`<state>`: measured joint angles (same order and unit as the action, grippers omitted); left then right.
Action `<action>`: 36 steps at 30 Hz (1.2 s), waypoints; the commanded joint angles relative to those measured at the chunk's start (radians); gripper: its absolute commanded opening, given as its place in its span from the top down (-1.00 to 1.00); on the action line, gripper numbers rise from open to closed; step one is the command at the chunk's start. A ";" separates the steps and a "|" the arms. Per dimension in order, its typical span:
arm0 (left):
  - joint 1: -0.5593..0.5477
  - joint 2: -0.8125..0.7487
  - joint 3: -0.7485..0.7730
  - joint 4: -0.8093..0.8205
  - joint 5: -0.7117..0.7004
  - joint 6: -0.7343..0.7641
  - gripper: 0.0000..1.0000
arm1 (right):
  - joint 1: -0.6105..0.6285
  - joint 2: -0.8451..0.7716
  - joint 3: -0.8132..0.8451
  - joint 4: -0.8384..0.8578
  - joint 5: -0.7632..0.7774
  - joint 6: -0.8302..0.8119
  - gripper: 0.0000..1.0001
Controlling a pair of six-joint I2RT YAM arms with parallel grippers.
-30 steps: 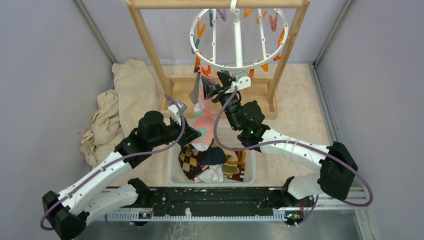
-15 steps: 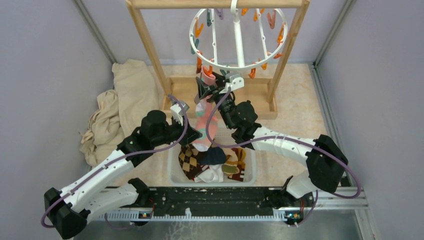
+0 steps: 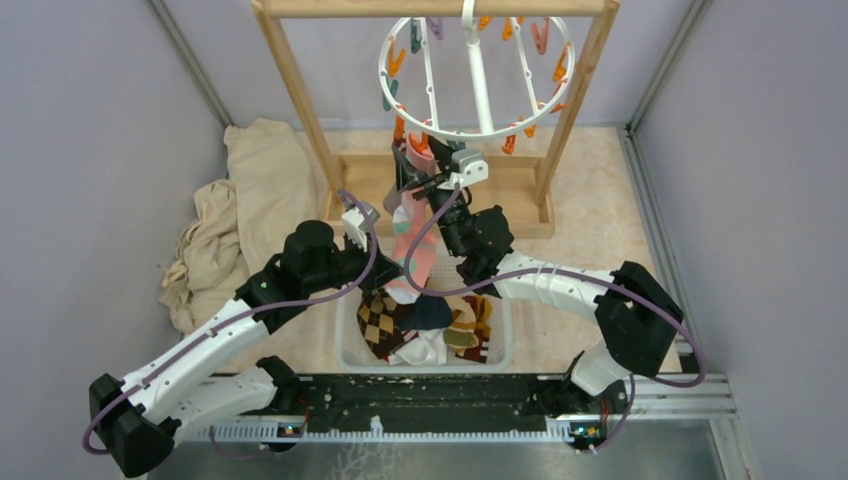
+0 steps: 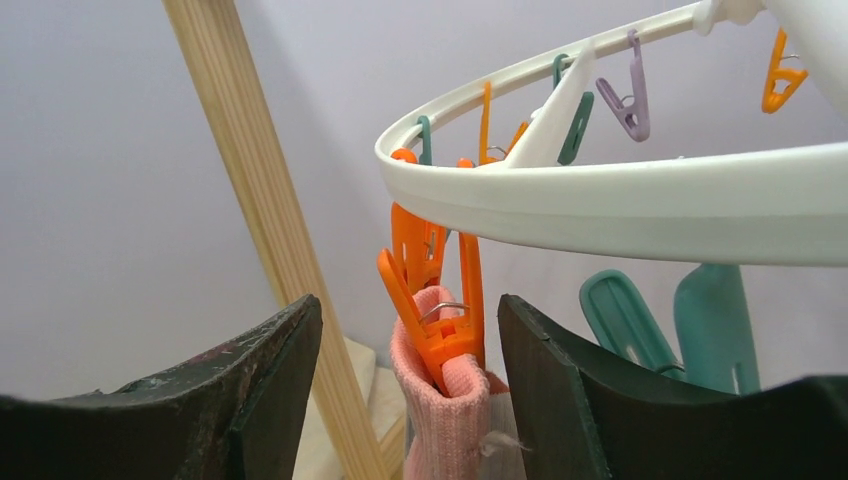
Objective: Remove the socks clipped to the hanger
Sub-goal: Remove the sock from the hanger.
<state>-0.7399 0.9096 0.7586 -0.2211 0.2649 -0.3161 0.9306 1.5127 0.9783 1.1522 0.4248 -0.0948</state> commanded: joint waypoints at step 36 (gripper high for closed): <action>-0.009 0.024 0.018 -0.018 -0.043 0.017 1.00 | -0.075 -0.003 -0.034 0.177 -0.147 -0.191 -0.30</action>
<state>-0.7403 0.9306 0.7586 -0.2459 0.2298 -0.3122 0.8551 1.5276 0.8730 1.3479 0.3248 -0.3275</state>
